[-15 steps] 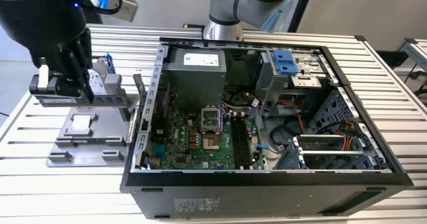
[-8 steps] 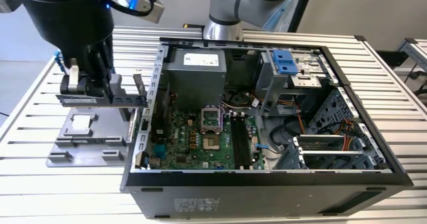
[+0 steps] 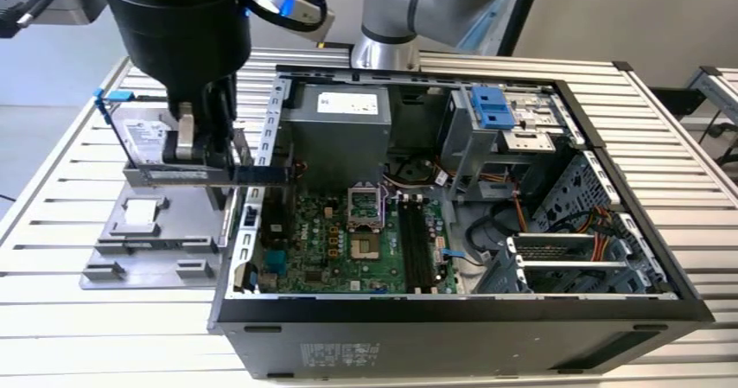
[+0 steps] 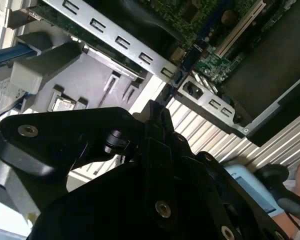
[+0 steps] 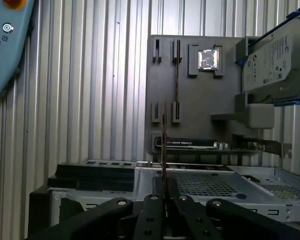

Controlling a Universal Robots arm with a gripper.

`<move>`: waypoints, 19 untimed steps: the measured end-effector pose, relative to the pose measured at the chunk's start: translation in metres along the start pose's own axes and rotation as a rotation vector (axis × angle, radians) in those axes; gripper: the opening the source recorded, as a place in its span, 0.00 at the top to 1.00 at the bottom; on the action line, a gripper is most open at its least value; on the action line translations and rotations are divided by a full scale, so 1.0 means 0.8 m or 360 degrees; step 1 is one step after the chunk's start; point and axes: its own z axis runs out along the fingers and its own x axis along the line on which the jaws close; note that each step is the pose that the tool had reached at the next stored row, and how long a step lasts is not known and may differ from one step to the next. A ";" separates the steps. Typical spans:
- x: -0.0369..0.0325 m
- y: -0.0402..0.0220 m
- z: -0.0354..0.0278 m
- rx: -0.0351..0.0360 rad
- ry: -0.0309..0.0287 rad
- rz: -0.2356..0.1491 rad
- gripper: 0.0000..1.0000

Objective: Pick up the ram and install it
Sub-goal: 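Pick up the ram and move it above insertion slot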

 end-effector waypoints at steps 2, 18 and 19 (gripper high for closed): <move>0.0002 -0.0102 -0.0006 0.0000 0.00000 0.0000 1.00; 0.0013 -0.0641 -0.0040 0.0039 0.00021 -0.0020 1.00; 0.0014 -0.0687 -0.0043 0.0040 0.00021 -0.0020 1.00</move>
